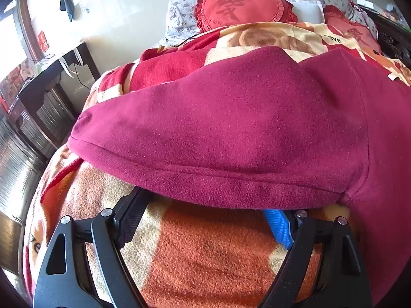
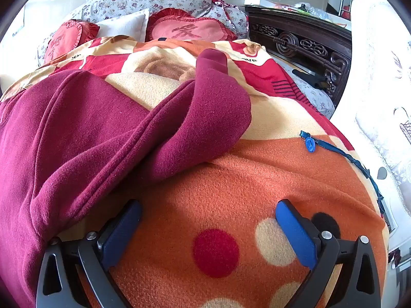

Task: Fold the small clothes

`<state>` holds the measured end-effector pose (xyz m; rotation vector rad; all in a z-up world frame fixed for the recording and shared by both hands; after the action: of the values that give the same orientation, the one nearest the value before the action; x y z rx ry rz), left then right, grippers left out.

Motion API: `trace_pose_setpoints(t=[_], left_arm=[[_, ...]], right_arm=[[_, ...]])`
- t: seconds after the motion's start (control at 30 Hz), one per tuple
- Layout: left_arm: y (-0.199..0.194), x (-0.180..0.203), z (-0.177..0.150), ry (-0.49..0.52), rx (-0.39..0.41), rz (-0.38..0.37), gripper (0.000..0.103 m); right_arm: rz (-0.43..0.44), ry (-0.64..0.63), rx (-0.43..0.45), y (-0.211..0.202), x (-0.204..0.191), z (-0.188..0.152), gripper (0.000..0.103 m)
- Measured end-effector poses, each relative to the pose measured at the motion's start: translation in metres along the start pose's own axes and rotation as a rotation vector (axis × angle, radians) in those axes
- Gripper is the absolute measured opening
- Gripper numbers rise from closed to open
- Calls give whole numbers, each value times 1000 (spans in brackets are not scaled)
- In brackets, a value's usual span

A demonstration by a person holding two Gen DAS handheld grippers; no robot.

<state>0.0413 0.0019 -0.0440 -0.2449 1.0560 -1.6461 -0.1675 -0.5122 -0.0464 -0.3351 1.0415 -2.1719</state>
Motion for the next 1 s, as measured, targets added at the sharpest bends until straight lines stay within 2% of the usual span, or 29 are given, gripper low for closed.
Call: trace_pose_setpoints(t=[0.07, 0.47, 0.67, 0.87, 0.93, 1.0], left_arm=[[-1, 2, 1, 13, 1, 17, 84], [-1, 2, -1, -3, -8, 9, 84], [-9, 4, -8, -9, -89, -39, 84], [-37, 10, -17, -38, -114, -117, 84], [-57, 12, -15, -28, -78, -122, 84], [-73, 11, -13, -13, -51, -112, 84]], right_arm=[[-1, -1, 0, 0, 0, 0, 103], [-1, 0, 0, 0, 0, 0, 103], [-1, 0, 1, 0, -1, 0, 103], [-4, -7, -29, 0, -5, -1, 103], [4, -15, -74, -8, -7, -2, 103], [51, 2, -97, -31, -10, -4, 102]])
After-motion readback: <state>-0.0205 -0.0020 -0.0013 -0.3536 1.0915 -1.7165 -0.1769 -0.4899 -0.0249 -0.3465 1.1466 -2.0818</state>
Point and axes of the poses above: each gripper's, at about its wrist camera, not at the fingertips, and y roughly the way its jaws point, x to its right, z to its top, the point moved 6 cm from there along y, roughly the way its jaws point, and after that the axes turned 15 degrees about y, right-handed, at the moved point
